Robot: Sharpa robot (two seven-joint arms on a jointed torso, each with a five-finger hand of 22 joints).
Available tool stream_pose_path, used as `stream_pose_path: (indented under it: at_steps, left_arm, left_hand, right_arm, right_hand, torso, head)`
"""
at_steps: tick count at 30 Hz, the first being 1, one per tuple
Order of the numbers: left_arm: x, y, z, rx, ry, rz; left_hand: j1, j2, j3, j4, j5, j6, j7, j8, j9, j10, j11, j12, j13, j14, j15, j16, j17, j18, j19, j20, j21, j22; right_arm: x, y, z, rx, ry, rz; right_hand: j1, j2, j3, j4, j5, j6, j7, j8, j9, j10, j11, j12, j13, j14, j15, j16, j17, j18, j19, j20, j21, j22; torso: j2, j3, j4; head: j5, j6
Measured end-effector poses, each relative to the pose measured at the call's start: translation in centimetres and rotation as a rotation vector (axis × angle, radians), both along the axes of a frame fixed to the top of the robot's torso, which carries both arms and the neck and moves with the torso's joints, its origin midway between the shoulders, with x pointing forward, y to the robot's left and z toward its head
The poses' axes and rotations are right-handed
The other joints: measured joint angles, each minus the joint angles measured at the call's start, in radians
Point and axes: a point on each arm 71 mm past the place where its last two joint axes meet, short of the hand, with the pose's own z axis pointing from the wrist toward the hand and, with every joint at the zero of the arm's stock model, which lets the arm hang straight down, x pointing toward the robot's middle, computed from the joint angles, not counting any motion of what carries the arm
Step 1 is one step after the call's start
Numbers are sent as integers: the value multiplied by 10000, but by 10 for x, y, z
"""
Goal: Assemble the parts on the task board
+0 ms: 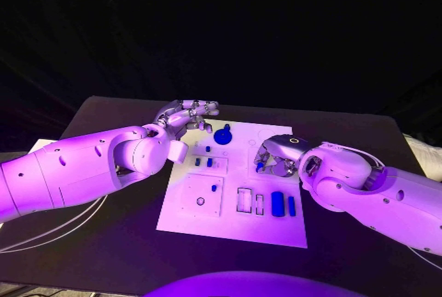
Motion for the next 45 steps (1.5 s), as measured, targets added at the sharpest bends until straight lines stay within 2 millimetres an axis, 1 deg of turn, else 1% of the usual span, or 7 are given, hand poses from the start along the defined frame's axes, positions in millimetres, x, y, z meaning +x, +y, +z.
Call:
stream_pose_path:
  at_steps: [7,15,23,28,34,38,45]
  left_arm:
    - [0,0,0,-4,15,-29]
    - [0,0,0,-2,24,-35]
    - [0,0,-1,-3,34,-48]
    - [-1,-1,-1,-7,42,-62]
    - [0,-3,-1,-28,46,-116]
    - [0,-6,-1,-47,48,-162]
    - [0,-8,-2,-53,48,-182]
  left_hand:
    - [0,0,0,0,0,0,0,0,0,0,0,0,0,0,0,0,0,0,0,0,0,0]
    - [3,3,0,0,0,0,-1,0,0,-2,-2,0,0,0,0,0,1,0,0,0,0,0]
    - [40,40,0,0,0,1,-1,0,0,-36,-36,0,0,0,0,0,-8,0,0,0,0,-8]
    - [40,40,0,0,0,-33,-35,0,0,-70,-2,40,0,0,1,0,-8,0,0,0,1,-8]
    - [40,40,0,0,0,-34,-35,0,0,-71,-1,40,0,0,1,0,-7,0,0,0,1,-7]
    - [40,40,0,0,0,-33,-36,0,0,-71,-1,40,0,0,0,0,-7,0,0,0,1,-7]
    - [40,40,0,0,0,-34,-36,0,0,-71,-1,40,-1,-1,1,0,-6,1,0,0,1,-17]
  right_arm:
    - [-3,0,3,167,-197,38]
    - [-12,-3,18,634,-483,99]
    - [-21,-2,43,1274,-720,259]
    - [-32,16,51,1795,-609,703]
    - [-47,57,56,2466,-323,1643]
    - [-59,82,49,2756,1,2252]
    - [-67,110,28,2832,508,2800]
  right_hand:
    - [268,-60,800,-498,-97,102,59,-35,11,126,95,-194,-11,0,0,67,107,-1,37,-37,150,194]
    - [274,-78,1143,-488,-67,228,89,-85,12,216,186,-384,-10,0,0,106,130,0,37,-37,195,243]
    - [26,-253,1425,-649,-49,237,85,-85,46,231,201,-402,-8,0,1,144,140,0,36,-37,195,254]
    - [2,-229,1495,-715,-49,271,119,-113,34,232,202,-423,-5,0,1,144,140,0,36,-37,195,254]
    - [-115,-272,1642,-789,-51,271,119,-124,22,232,202,-438,44,0,1,144,139,0,36,-36,195,254]
    - [-115,-273,1670,-816,-55,270,119,-142,23,232,202,-464,44,0,1,144,139,0,36,-36,195,246]
    - [-209,-366,1838,-904,29,270,119,-144,22,232,202,-502,44,0,2,143,138,0,-2,-73,195,244]
  torso:
    - [-3,2,2]
    - [-12,1,-3]
    - [-5,-3,-4]
    - [3,1,2]
    - [4,-6,22]
    - [4,-7,34]
    - [3,-15,22]
  head:
    - [-9,-2]
    - [0,22]
    - [34,28]
    - [73,39]
    - [126,30]
    - [193,-2]
    - [323,15]
